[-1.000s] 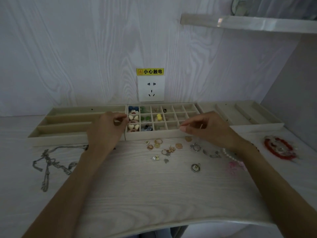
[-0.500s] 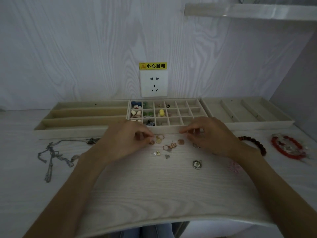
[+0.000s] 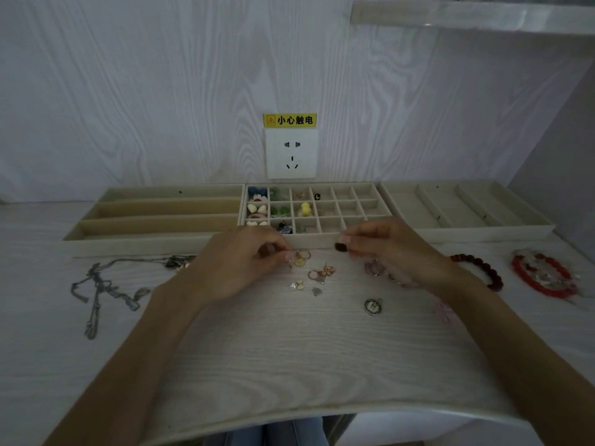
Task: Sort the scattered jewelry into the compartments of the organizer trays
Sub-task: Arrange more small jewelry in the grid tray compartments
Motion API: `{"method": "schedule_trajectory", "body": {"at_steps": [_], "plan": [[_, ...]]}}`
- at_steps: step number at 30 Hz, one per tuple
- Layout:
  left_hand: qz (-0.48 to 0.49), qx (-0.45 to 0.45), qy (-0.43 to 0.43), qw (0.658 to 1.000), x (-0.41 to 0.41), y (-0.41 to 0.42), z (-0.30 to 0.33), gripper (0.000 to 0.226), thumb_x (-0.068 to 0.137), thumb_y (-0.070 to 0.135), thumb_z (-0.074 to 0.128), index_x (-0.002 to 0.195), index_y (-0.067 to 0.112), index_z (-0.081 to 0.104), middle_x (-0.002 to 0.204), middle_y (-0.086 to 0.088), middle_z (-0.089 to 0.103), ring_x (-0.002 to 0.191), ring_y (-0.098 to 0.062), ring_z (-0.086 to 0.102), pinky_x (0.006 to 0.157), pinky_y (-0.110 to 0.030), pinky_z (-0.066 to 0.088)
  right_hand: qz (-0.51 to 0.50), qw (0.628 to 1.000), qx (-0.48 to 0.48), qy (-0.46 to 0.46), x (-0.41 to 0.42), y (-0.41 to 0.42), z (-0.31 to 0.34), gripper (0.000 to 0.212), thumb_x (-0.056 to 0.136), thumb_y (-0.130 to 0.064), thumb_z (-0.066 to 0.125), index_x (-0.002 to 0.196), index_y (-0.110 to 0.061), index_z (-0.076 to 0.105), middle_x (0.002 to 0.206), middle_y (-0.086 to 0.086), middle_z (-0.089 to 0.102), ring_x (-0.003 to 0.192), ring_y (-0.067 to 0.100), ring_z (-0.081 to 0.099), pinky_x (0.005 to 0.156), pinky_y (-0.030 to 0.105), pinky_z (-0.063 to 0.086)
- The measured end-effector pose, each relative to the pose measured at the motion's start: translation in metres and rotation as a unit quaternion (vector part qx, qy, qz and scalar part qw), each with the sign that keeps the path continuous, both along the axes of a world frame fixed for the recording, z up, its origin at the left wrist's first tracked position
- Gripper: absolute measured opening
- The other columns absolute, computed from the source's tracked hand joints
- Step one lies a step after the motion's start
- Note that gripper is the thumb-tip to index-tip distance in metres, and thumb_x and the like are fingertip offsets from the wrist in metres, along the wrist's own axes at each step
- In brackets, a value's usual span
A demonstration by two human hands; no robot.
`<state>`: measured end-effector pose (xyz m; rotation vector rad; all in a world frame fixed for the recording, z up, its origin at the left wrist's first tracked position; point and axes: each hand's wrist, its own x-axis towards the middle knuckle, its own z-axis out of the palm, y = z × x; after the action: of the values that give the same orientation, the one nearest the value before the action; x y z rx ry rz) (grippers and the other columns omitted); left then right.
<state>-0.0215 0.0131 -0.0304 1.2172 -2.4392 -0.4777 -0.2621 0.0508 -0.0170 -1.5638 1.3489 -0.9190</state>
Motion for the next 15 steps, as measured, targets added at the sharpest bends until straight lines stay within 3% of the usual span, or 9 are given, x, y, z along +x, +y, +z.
{"method": "schedule_trajectory", "body": {"at_steps": [2, 6, 10, 13, 15], "plan": [[-0.008, 0.014, -0.008, 1.000, -0.002, 0.001, 0.000, 0.021, 0.086, 0.051, 0.054, 0.093, 0.038, 0.069, 0.092, 0.021, 0.065, 0.085, 0.004, 0.057, 0.072, -0.022, 0.047, 0.028, 0.992, 0.087, -0.086, 0.000, 0.001, 0.007, 0.018, 0.090, -0.018, 0.055, 0.076, -0.012, 0.067, 0.059, -0.006, 0.056, 0.057, 0.009, 0.040, 0.056, 0.022, 0.031], [-0.001, -0.045, -0.026, 0.999, -0.007, 0.005, 0.000, 0.025, 0.085, 0.054, 0.054, 0.094, 0.038, 0.070, 0.087, 0.023, 0.064, 0.078, 0.004, 0.056, 0.064, -0.019, 0.044, 0.067, 0.966, 0.194, -0.155, 0.002, 0.003, 0.009, 0.034, 0.089, -0.021, 0.051, 0.059, -0.024, 0.067, 0.061, -0.005, 0.045, 0.052, 0.006, 0.030, 0.051, 0.022, 0.022], [0.003, -0.058, 0.159, 0.986, -0.024, 0.015, 0.003, 0.030, 0.087, 0.054, 0.048, 0.098, 0.037, 0.070, 0.082, 0.024, 0.067, 0.075, 0.006, 0.060, 0.060, -0.010, 0.039, 0.053, 0.964, 0.201, -0.168, 0.009, 0.004, 0.007, 0.022, 0.081, -0.027, 0.058, 0.060, -0.025, 0.064, 0.059, -0.007, 0.043, 0.049, 0.004, 0.028, 0.049, 0.020, 0.022], [-0.009, -0.052, 0.227, 0.972, -0.036, 0.021, 0.000, 0.028, 0.085, 0.053, 0.057, 0.106, 0.040, 0.067, 0.088, 0.024, 0.068, 0.079, 0.001, 0.063, 0.060, -0.007, 0.040, 0.041, 0.964, 0.188, -0.185, 0.012, 0.003, 0.004, 0.010, 0.086, -0.025, 0.056, 0.078, -0.021, 0.060, 0.060, -0.008, 0.044, 0.049, 0.004, 0.030, 0.047, 0.017, 0.025], [-0.021, -0.050, 0.261, 0.964, -0.038, 0.021, -0.003, 0.025, 0.084, 0.048, 0.062, 0.107, 0.040, 0.067, 0.088, 0.020, 0.068, 0.078, -0.006, 0.064, 0.062, -0.011, 0.044, 0.038, 0.969, 0.170, -0.176, 0.013, 0.003, 0.001, 0.018, 0.091, -0.023, 0.053, 0.076, -0.020, 0.063, 0.060, -0.006, 0.046, 0.049, 0.003, 0.031, 0.046, 0.017, 0.025]]}}
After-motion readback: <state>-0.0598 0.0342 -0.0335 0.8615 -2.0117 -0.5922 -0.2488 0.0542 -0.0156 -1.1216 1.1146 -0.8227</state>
